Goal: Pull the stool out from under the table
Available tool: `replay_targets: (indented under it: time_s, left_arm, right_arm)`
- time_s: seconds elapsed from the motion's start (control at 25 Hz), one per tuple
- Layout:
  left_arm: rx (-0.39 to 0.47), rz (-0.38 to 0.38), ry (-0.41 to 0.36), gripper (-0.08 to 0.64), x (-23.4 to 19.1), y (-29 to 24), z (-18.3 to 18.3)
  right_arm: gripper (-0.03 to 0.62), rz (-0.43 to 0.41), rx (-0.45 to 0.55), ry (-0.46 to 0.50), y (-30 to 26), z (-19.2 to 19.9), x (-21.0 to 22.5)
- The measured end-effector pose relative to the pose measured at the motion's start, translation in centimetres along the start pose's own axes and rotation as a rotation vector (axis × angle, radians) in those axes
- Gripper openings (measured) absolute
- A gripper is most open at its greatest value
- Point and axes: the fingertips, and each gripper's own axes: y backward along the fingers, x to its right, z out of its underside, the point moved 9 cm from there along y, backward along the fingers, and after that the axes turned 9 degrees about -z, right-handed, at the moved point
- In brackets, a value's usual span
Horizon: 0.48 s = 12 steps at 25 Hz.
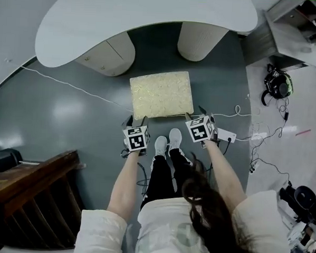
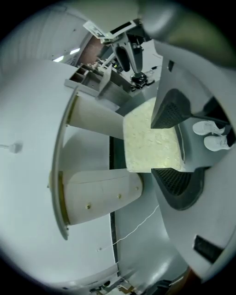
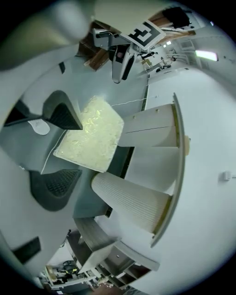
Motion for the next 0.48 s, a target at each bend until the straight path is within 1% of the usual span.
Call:
replay_targets:
  time_s: [0.08, 0.12, 0.2, 0.28, 0.4, 0.48]
  left_arm:
    - [0.098, 0.023, 0.037, 0.270, 0.4, 2.9, -3.7]
    - [0.155, 0.035, 0.034, 0.270, 0.5, 4.2, -5.8]
    - [0.269, 0.055, -0.013, 0.270, 0.7, 6.9, -9.6]
    - [0.365, 0.067, -0.059, 0.270, 0.9, 9.9, -12.3]
    - [0.495, 0.064, -0.053, 0.270, 1.3, 14.0, -15.3]
    - [0.569, 0.065, -0.051, 0.264, 1.6, 16.5, -16.7]
  right_arm:
    - [0.279, 0.020, 0.068, 0.028, 3.6, -2.9, 0.1]
    - [0.279, 0.033, 0.107, 0.058, 5.4, -4.4, 0.1]
    - [0.279, 0.062, 0.184, 0.129, 8.6, -6.9, 0.1]
    - [0.279, 0.091, 0.248, 0.175, 11.6, -8.3, -0.1]
    - [0.278, 0.136, 0.363, 0.172, 15.8, -9.8, -0.1]
    - [0.275, 0.150, 0.442, 0.174, 18.2, -10.5, -0.6]
